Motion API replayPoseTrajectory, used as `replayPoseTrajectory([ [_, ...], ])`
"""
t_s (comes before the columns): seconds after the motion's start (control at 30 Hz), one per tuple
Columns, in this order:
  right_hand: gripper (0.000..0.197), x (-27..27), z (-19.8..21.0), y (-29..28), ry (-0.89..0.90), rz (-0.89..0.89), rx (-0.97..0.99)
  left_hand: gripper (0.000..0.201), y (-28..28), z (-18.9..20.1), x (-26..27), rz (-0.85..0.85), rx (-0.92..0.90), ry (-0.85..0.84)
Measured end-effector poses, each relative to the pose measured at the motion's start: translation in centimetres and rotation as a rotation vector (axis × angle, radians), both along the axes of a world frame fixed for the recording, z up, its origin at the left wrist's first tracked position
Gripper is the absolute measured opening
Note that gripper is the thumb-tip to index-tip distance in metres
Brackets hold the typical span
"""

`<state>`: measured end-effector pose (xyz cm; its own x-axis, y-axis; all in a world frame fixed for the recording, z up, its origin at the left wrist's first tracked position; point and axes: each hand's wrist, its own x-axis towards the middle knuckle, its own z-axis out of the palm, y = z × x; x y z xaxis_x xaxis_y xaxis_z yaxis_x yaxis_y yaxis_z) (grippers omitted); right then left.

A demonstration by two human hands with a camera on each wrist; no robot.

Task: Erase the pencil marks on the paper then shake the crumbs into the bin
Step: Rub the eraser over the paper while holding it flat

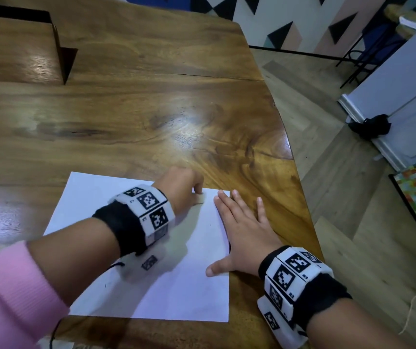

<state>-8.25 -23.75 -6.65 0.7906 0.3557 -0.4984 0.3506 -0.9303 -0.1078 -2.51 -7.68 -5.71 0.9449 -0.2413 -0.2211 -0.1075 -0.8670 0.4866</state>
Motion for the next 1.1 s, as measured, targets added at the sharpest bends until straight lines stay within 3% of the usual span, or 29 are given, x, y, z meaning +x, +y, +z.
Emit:
replayPoseTrajectory([
  [0.2, 0.135, 0.0, 0.0, 0.0, 0.005, -0.006, 0.011, 0.011, 0.1, -0.7, -5.5, -0.338, 0.015, 0.08],
  [0.27, 0.135, 0.0, 0.0, 0.1, 0.01, -0.005, 0.013, 0.013, 0.4, -0.7, -4.6, -0.334, 0.03, 0.082],
  [0.43, 0.135, -0.1, -0.1, 0.0, 0.003, -0.009, 0.007, 0.013, 0.6, -0.8, -1.0, -0.058, 0.026, -0.014],
  [0.63, 0.136, 0.0, -0.2, 0.0, 0.011, -0.017, 0.016, 0.015, -0.2, -0.8, -6.7, -0.371, 0.032, 0.087],
  [0.7, 0.136, 0.0, -0.2, 0.0, 0.01, -0.016, 0.016, 0.016, 0.2, -1.0, -5.0, -0.325, 0.042, 0.076],
  [0.83, 0.135, 0.0, -0.1, -0.1, 0.012, -0.014, 0.012, 0.013, 1.5, -1.0, -0.3, -0.005, 0.013, -0.016],
  [0.9, 0.135, -0.1, -0.1, -0.1, 0.009, -0.016, 0.015, 0.012, 1.3, -0.6, -0.4, 0.029, 0.001, -0.022],
  [1.1, 0.135, 0.0, -0.3, -0.1, 0.008, -0.016, 0.024, 0.013, -0.1, -0.7, -6.4, -0.315, 0.003, 0.082],
])
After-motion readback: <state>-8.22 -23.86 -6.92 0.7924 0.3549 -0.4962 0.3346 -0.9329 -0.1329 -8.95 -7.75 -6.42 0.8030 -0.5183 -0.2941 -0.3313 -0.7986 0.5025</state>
